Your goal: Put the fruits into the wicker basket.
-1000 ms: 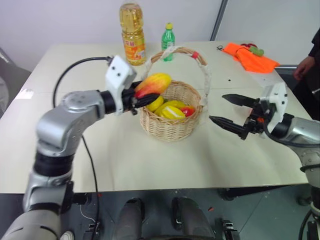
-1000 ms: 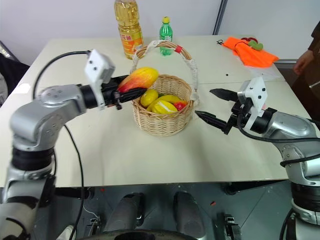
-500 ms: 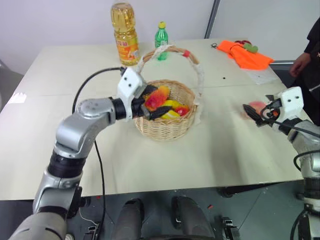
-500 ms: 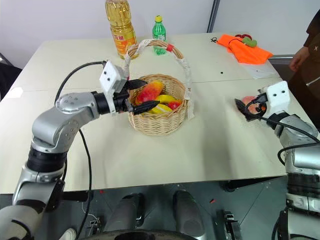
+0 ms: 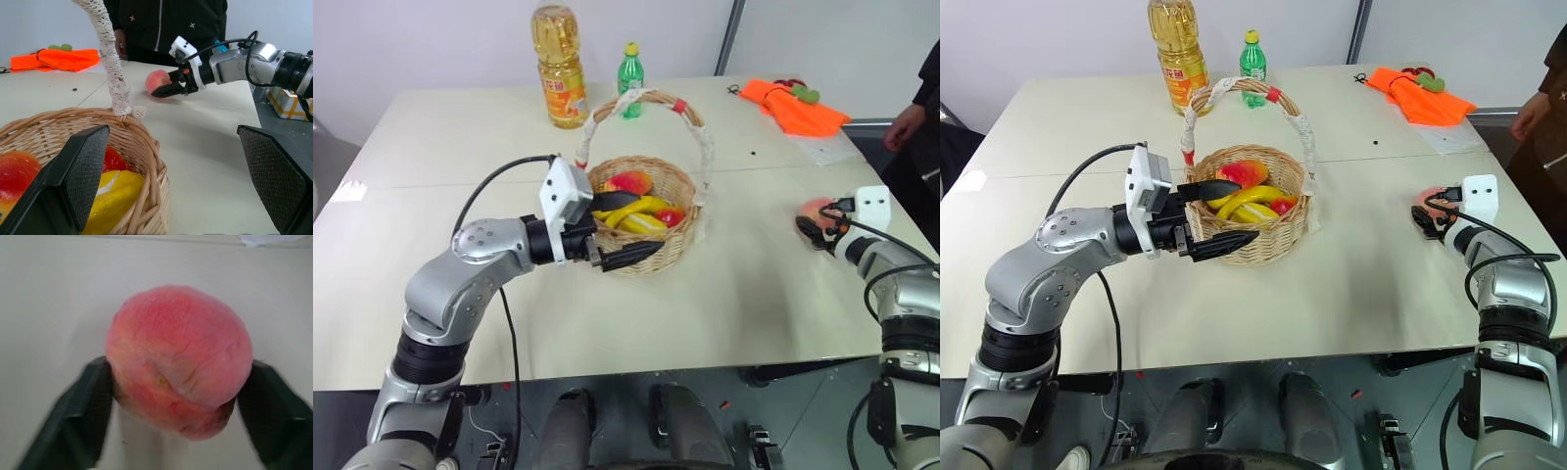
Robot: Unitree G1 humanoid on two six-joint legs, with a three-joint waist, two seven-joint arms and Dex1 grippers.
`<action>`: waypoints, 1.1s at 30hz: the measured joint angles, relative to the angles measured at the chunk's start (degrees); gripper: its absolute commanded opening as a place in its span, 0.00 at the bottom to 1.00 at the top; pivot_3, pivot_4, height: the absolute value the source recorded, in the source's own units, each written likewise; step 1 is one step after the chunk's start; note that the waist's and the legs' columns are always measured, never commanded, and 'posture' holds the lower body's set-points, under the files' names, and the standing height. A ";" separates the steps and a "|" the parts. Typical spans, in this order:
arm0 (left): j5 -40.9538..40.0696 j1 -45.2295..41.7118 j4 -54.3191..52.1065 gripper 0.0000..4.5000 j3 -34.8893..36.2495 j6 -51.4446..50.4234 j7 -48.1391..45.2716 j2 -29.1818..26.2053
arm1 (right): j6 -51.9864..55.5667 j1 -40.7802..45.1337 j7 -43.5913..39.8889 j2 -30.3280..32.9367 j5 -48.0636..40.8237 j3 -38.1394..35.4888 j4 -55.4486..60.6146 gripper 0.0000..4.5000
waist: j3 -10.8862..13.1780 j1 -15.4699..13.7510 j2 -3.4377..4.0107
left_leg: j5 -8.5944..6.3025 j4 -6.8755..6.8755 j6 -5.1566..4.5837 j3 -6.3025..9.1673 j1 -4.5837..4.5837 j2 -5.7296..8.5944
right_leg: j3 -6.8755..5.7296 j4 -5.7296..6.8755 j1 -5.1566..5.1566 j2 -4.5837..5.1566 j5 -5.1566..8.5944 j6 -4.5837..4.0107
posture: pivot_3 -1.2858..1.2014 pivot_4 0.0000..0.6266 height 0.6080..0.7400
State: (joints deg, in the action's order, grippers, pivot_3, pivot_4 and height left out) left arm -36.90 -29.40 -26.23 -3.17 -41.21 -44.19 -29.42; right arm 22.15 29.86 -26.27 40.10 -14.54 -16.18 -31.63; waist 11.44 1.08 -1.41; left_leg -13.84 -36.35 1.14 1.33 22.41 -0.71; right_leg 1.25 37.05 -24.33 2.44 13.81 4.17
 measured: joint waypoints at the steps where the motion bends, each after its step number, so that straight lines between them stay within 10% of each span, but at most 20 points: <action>1: 0.00 0.29 -0.15 1.00 0.02 0.02 0.12 -0.20 | -0.17 -0.14 -0.11 0.00 0.05 0.00 0.36 0.55 | 0.00 0.03 0.00 | 0.00 0.00 0.00 0.00 0.00 0.00 | 0.00 0.00 0.00 0.00 0.00 0.00 | 0.52 0.24 1.00; 13: 0.25 11.07 5.50 1.00 12.10 7.46 -4.72 -8.01 | 11.01 -13.78 -19.95 6.03 -22.94 -0.59 51.85 0.55 | 0.00 -0.09 0.05 | -0.01 0.04 -0.01 0.07 -0.05 -0.17 | -0.06 0.01 0.00 -0.11 0.03 -0.02 | 0.52 0.24 1.00; 21: 0.00 13.83 6.98 1.00 15.03 10.97 -5.72 -8.22 | 21.55 3.85 -4.29 -10.30 -16.92 20.80 54.42 0.55 | -0.02 -0.54 -0.04 | 0.00 -0.18 0.01 0.13 0.10 -0.17 | -0.08 -0.08 -0.01 -0.08 -0.02 -0.50 | 0.52 0.24 1.00; 25: 0.00 14.83 6.37 1.00 15.26 11.15 -5.12 -8.16 | 22.54 5.82 -1.14 -11.81 -12.57 23.19 49.92 0.98 | -0.02 -0.57 -0.04 | 0.00 -0.17 0.01 0.10 0.25 -0.09 | -0.08 -0.20 -0.03 0.17 0.06 -0.33 | 0.52 0.24 1.00; 33: -1.16 15.85 3.35 1.00 15.30 11.09 -3.25 -7.72 | 18.99 -0.18 -9.44 -7.84 -17.74 17.78 60.02 0.99 | -0.02 -0.56 -0.04 | -0.01 -0.15 -0.01 0.25 0.36 -0.06 | -0.25 -0.18 -0.13 0.07 -0.03 -0.13 | 0.52 0.24 1.00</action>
State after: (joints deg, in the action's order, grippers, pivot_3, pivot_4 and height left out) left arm -38.06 -13.55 -22.88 12.13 -30.12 -47.45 -37.14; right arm 41.14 29.68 -35.71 32.26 -32.28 1.60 28.39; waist 11.41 0.52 -1.45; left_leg -13.85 -36.50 1.12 1.58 22.77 -0.77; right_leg 1.01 36.88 -24.46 2.51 13.78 4.03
